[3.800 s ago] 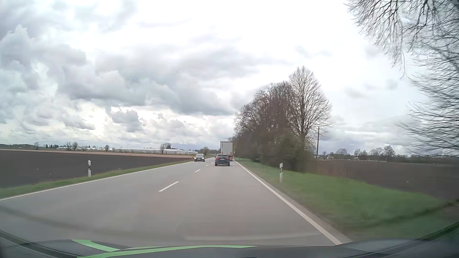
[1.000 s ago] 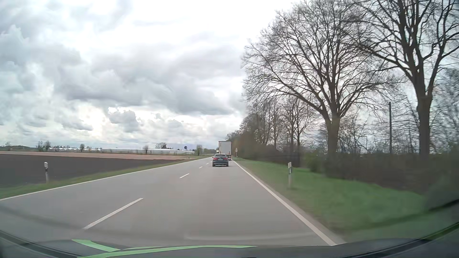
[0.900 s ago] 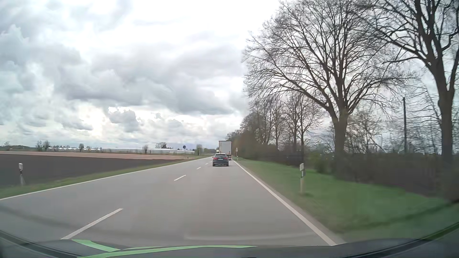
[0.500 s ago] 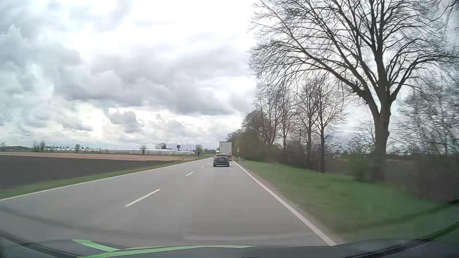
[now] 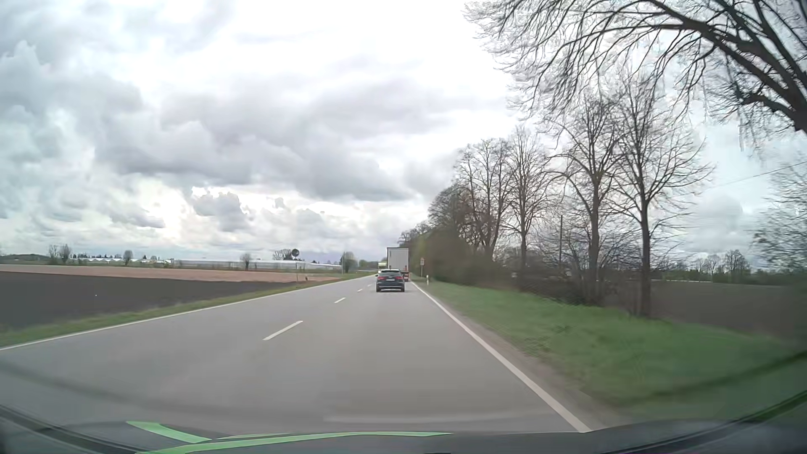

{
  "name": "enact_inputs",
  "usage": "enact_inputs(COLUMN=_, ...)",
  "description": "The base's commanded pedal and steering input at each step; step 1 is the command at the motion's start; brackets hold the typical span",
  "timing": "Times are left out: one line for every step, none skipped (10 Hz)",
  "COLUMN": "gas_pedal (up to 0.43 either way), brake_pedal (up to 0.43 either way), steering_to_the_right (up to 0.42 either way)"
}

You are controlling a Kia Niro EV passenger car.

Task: Follow the waypoints while adhering to traffic rules and regulations

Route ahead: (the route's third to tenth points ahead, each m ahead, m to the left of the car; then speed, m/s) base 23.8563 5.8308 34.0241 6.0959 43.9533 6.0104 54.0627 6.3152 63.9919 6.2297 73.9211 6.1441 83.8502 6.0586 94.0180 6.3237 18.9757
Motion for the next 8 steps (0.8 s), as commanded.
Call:
enact_inputs(gas_pedal=0.15, brake_pedal=0.0, steering_to_the_right=0.001)
enact_inputs(gas_pedal=0.15, brake_pedal=0.0, steering_to_the_right=0.001)
enact_inputs(gas_pedal=0.15, brake_pedal=0.0, steering_to_the_right=0.001)
enact_inputs(gas_pedal=0.15, brake_pedal=0.0, steering_to_the_right=0.001)
enact_inputs(gas_pedal=0.15, brake_pedal=0.0, steering_to_the_right=0.001)
enact_inputs(gas_pedal=0.157, brake_pedal=0.0, steering_to_the_right=0.001)
enact_inputs(gas_pedal=0.157, brake_pedal=0.0, steering_to_the_right=0.001)
enact_inputs(gas_pedal=0.157, brake_pedal=0.0, steering_to_the_right=0.002)
